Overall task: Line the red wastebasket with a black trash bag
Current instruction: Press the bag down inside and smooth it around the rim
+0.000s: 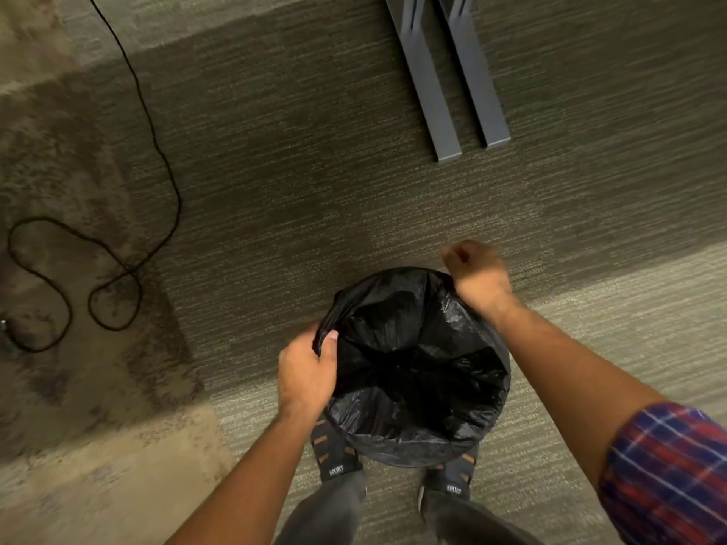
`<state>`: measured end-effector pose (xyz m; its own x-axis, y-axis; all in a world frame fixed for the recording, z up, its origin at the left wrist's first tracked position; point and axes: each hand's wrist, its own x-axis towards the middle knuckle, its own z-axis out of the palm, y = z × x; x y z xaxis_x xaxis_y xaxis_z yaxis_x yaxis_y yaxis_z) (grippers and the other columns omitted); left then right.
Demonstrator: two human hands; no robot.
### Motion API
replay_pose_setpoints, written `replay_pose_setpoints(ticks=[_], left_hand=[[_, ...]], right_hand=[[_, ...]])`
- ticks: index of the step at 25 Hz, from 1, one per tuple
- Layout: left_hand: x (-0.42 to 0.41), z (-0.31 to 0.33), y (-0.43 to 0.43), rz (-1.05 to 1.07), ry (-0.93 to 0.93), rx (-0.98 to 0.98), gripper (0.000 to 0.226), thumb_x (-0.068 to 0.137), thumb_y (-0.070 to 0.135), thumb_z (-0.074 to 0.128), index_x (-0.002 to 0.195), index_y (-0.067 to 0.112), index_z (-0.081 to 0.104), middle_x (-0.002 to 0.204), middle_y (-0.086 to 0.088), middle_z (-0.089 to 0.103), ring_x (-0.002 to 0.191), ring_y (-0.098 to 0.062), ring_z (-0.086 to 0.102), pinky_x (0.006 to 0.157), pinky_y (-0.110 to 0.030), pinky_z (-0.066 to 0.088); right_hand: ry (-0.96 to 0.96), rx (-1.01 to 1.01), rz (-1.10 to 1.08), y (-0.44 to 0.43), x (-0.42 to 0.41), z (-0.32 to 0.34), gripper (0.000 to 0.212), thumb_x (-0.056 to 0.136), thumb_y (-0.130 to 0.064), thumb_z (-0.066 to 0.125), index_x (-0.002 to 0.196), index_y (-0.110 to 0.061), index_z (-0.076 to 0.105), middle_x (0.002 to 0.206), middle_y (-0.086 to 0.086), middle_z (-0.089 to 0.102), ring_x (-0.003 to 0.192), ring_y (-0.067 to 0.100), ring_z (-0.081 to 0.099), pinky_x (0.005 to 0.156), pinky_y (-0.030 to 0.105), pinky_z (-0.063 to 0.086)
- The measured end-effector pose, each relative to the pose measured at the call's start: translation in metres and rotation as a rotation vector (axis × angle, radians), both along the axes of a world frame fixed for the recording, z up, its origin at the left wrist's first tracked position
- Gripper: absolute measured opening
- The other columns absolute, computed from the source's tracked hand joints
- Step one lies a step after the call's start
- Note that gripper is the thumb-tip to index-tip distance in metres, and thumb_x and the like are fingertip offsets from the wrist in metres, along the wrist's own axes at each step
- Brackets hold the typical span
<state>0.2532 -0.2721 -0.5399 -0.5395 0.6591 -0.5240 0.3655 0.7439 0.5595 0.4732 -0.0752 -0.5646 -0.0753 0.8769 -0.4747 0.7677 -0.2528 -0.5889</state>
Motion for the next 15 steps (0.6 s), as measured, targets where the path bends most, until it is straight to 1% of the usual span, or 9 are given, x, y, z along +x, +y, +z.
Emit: replay_pose_setpoints(ticks=[2,3,5,6,7,9,11,13,15], left_hand=[[0.001,-0.005,0.001,0.032,-0.023,-0.007,0.025,0.107,0.026,0.059,0.114,0.014,0.08,0.09,0.001,0.076,0.086,-0.025,0.072,0.073,-0.03,0.044],[0.002,-0.007,0.002,0.045,-0.05,-0.004,0.025,0.108,0.025,0.058,0.115,0.015,0.08,0.094,0.0,0.077,0.09,-0.026,0.073,0.075,-0.03,0.045],[0.003,-0.008,0.004,0.047,-0.102,0.011,0.027,0.109,0.026,0.056,0.12,0.017,0.079,0.101,-0.001,0.08,0.097,-0.023,0.073,0.08,-0.031,0.047],[0.002,-0.008,0.004,0.037,-0.125,0.014,0.027,0.109,0.026,0.056,0.124,0.018,0.077,0.106,0.001,0.08,0.1,-0.021,0.073,0.083,-0.03,0.048],[0.001,-0.007,0.006,0.026,-0.153,0.014,0.028,0.11,0.027,0.055,0.128,0.019,0.076,0.109,0.004,0.079,0.103,-0.019,0.072,0.086,-0.03,0.049],[-0.002,-0.009,0.01,0.013,-0.217,0.005,0.03,0.11,0.028,0.054,0.134,0.021,0.073,0.113,0.008,0.076,0.109,-0.015,0.07,0.092,-0.028,0.049],[-0.003,-0.01,0.015,0.001,-0.26,-0.023,0.034,0.111,0.03,0.053,0.141,0.021,0.068,0.12,0.01,0.073,0.117,-0.014,0.068,0.097,-0.025,0.046],[-0.005,-0.012,0.019,0.008,-0.284,-0.06,0.04,0.111,0.034,0.052,0.147,0.021,0.063,0.127,0.006,0.072,0.124,-0.017,0.066,0.101,-0.025,0.043],[-0.007,-0.011,0.021,0.005,-0.307,-0.083,0.044,0.112,0.039,0.049,0.151,0.022,0.059,0.136,0.001,0.072,0.128,-0.017,0.064,0.104,-0.026,0.043]], right_hand=[[0.086,-0.151,-0.073,-0.008,0.003,-0.006,0.039,0.099,-0.041,0.063,0.083,-0.007,0.071,0.076,0.013,0.071,0.075,0.033,0.069,0.062,0.034,0.049],[0.171,-0.292,-0.18,-0.009,0.006,-0.007,0.039,0.097,-0.04,0.066,0.089,-0.003,0.074,0.083,0.017,0.076,0.082,0.036,0.074,0.069,0.039,0.057],[0.343,-0.654,-0.359,-0.005,0.018,0.0,0.033,0.097,-0.032,0.07,0.107,-0.002,0.077,0.098,0.017,0.081,0.096,0.035,0.078,0.087,0.045,0.062],[0.403,-0.8,-0.362,-0.001,0.025,0.004,0.032,0.098,-0.032,0.069,0.11,-0.003,0.077,0.102,0.016,0.081,0.097,0.033,0.078,0.091,0.046,0.061],[0.441,-0.882,-0.359,0.002,0.031,0.006,0.032,0.099,-0.033,0.067,0.11,-0.004,0.077,0.103,0.015,0.081,0.095,0.03,0.078,0.09,0.044,0.062],[0.442,-0.923,-0.351,0.004,0.036,0.001,0.034,0.1,-0.036,0.066,0.108,-0.005,0.076,0.101,0.014,0.082,0.088,0.026,0.079,0.082,0.041,0.064],[0.344,-0.9,-0.327,0.0,0.033,-0.003,0.038,0.101,-0.038,0.065,0.107,-0.002,0.076,0.095,0.015,0.082,0.082,0.026,0.079,0.077,0.04,0.065],[0.274,-0.801,-0.322,-0.007,0.033,-0.009,0.041,0.097,-0.04,0.07,0.107,0.0,0.077,0.096,0.016,0.082,0.083,0.029,0.08,0.075,0.041,0.066],[0.308,-0.738,-0.351,-0.009,0.037,-0.01,0.046,0.093,-0.045,0.075,0.109,-0.002,0.077,0.102,0.017,0.082,0.089,0.03,0.081,0.078,0.041,0.065]])
